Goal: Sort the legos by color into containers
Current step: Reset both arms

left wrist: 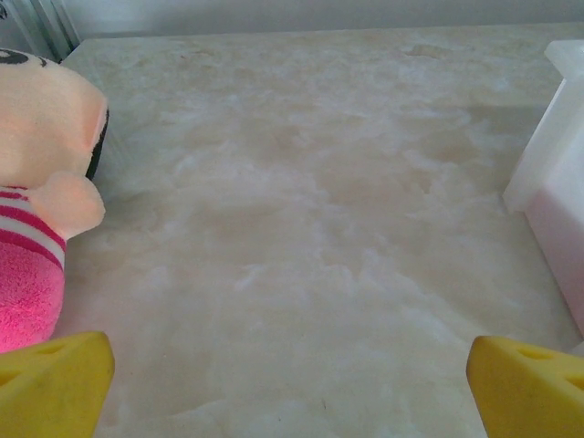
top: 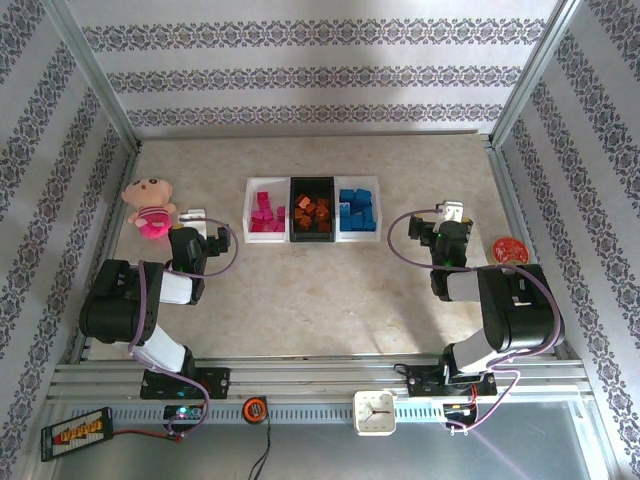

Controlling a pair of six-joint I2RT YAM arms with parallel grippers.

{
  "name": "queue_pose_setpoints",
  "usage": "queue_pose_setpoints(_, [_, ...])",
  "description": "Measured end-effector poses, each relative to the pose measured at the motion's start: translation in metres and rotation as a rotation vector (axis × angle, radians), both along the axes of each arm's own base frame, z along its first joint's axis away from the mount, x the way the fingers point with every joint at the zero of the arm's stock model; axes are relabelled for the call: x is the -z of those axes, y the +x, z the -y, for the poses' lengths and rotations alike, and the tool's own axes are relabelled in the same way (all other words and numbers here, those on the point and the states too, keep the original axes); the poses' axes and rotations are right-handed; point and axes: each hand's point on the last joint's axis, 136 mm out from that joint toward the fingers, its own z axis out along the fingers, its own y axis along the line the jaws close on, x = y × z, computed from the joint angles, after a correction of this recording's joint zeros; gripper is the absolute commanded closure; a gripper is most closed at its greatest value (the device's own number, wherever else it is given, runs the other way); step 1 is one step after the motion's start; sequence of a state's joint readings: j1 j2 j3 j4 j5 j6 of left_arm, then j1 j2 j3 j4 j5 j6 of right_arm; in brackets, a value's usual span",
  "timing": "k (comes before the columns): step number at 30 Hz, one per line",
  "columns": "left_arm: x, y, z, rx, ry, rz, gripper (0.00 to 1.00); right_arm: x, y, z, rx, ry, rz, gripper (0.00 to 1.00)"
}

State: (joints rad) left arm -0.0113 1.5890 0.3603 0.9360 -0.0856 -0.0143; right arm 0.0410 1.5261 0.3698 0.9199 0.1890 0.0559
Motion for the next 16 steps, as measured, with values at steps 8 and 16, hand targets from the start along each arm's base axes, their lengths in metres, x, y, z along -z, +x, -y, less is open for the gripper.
queue_pose_setpoints(8, [0.0000,0.0000,0.0000,0.000,0.000,0.000,0.01,-0.0011,0.0004,0.0000,0.000,0.000,0.005,0.02])
queue_pose_setpoints(16, [-0.0001,0.0000,-0.0001,0.000,0.000,0.000,0.01,-0.0012,0.0004,0.0000,0.000,0.000,0.005,0.02])
